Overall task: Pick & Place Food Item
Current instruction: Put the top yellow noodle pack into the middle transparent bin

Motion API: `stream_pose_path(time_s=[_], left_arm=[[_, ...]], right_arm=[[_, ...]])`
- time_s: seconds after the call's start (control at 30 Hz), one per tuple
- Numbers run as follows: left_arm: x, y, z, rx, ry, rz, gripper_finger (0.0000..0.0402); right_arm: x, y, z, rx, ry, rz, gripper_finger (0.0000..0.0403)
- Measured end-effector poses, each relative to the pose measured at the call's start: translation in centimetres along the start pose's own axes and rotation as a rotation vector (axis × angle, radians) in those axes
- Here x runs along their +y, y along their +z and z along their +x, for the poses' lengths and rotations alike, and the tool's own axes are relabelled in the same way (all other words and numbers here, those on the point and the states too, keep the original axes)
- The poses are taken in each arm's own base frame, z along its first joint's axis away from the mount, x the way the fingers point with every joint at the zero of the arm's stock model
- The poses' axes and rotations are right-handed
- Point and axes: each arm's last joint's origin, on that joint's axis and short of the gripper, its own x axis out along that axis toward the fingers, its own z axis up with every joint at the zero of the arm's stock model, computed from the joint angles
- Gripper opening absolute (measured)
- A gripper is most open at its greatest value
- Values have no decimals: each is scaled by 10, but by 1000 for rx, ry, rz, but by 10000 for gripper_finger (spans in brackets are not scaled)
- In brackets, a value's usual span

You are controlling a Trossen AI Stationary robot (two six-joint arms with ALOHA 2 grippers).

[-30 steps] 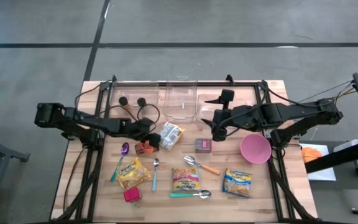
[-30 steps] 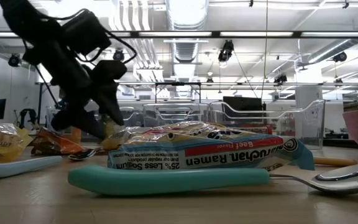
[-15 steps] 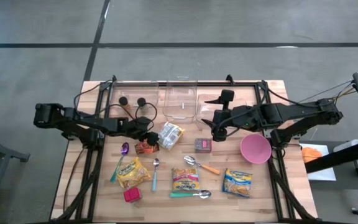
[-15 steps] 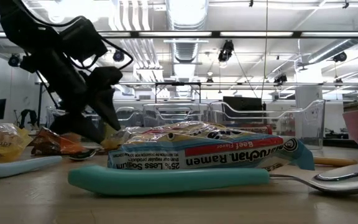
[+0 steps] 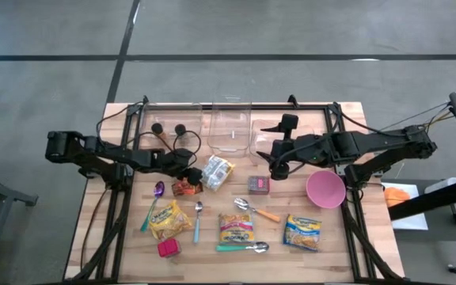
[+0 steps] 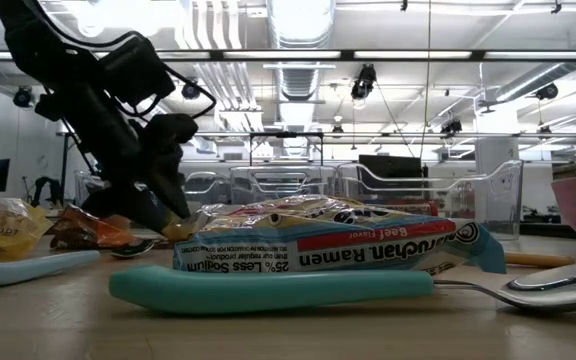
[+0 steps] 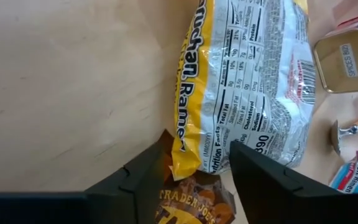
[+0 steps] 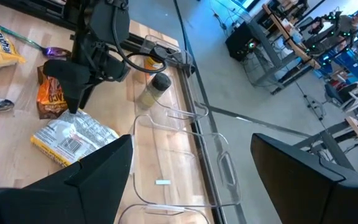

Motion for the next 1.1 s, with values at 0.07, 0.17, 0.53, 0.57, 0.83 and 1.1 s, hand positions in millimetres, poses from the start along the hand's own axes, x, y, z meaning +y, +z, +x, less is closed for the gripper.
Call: stream_pose_path(time_s=[0.07,0.17,0.53,0.57,0.83,1.1], left_arm=[[0,0,0,9,-6,-1,175],[0,-1,0,24,-16,-1,151],[-1,-1,0,34,-24,-1,7],[-1,-1,0,32,-27,5,6],[-18,9,-5,-1,-153,27,2],[-57,32,-32,-110,-337,91,1]], right_arm=[[0,0,0,0,0,1,324],[0,0,0,0,0,2,324],[0,0,0,0,0,0,324],[0,0,0,0,0,-1,324],[0,0,0,0,0,-6,324],[0,0,0,0,1,-10,324]])
